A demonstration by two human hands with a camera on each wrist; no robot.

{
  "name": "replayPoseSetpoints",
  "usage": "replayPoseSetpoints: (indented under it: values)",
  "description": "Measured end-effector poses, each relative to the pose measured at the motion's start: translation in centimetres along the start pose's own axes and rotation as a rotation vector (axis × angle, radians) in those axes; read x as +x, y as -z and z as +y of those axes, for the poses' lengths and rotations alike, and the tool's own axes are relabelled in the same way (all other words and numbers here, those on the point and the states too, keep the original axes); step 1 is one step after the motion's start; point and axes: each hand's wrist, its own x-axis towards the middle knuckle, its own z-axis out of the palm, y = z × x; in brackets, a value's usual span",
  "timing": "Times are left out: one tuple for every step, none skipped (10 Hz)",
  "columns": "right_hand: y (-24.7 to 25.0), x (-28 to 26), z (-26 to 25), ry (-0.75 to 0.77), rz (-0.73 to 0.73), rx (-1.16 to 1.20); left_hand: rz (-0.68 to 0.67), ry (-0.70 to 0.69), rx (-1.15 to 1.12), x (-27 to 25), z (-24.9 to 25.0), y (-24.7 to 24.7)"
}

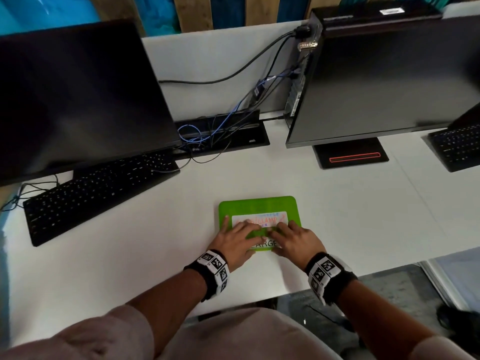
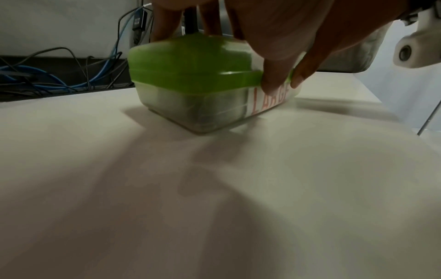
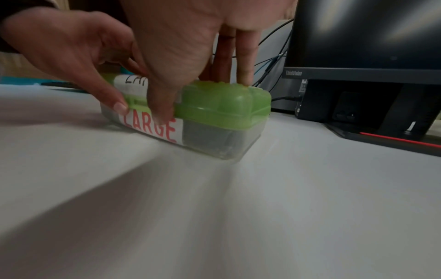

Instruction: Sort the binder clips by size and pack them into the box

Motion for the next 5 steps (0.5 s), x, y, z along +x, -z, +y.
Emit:
replayPoseSetpoints:
  values:
    - [0.2, 0.2, -0.1, 0.033, 0.037, 0.000, -0.011, -0.006, 0.033, 0.0, 0.2, -0.2]
    - [0.4, 0.1, -0.4, 0.017, 0.033, 0.011, 0.026, -0.017, 0.012, 0.1, 0.3, -0.1]
    - [0.0, 0.1, -0.4, -0.026, 0.007, 0.064, 0.017, -0.008, -0.037, -0.2, 0.5, 0.2]
    - [0.3, 0.3, 0.0, -0.024, -0.059, 0.067, 0.035, 0.005, -0.178, -0.3, 0.2, 1.6]
    - [2.0, 1.0, 1.1, -0.013, 0.021, 0.056, 0.208, -0.024, -0.376, -2.7, -1.1, -0.3]
